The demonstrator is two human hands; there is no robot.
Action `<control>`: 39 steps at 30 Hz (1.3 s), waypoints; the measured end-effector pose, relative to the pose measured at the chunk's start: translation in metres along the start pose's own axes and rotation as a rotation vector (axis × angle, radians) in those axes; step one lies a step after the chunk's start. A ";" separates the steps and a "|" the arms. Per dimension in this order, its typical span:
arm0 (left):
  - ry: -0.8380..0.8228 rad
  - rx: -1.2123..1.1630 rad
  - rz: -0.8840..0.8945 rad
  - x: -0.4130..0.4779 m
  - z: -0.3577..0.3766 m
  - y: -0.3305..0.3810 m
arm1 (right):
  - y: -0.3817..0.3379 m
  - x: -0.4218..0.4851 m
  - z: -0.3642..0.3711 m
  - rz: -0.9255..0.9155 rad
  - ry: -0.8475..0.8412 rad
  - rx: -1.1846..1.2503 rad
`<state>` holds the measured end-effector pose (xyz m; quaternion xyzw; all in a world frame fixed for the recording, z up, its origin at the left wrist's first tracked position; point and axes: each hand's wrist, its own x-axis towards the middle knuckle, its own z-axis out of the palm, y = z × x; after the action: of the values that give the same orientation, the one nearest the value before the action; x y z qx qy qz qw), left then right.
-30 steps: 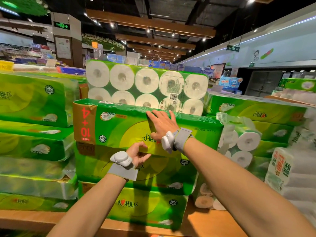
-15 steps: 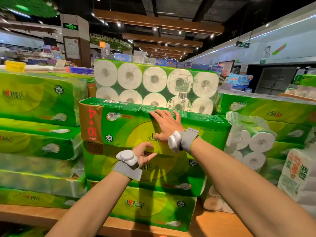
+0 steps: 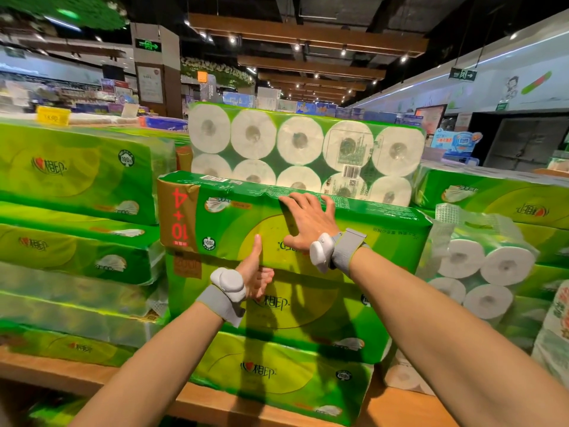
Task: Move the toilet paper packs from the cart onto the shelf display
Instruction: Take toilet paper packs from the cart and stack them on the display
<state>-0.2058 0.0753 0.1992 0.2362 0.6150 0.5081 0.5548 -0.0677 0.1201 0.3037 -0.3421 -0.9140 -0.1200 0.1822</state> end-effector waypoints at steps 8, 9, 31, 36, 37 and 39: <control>0.049 -0.039 0.152 0.004 -0.002 0.000 | 0.002 0.011 0.015 0.001 0.113 0.040; 0.024 -0.090 0.158 0.005 0.001 -0.002 | 0.004 0.011 0.017 0.001 0.135 0.049; 0.458 1.485 1.003 -0.032 -0.076 0.107 | 0.035 -0.027 0.000 0.158 0.060 -0.170; 0.515 1.498 0.946 -0.033 -0.108 0.117 | 0.057 -0.043 -0.013 0.241 0.035 -0.135; 0.531 1.487 0.903 -0.035 -0.114 0.121 | 0.061 -0.046 -0.015 0.252 0.023 -0.141; 0.553 1.489 0.824 -0.039 -0.125 0.124 | 0.063 -0.054 -0.022 0.276 -0.005 -0.150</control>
<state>-0.3440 0.0427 0.3107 0.6062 0.7636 0.1751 -0.1369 0.0177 0.1283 0.3071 -0.4773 -0.8473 -0.1608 0.1687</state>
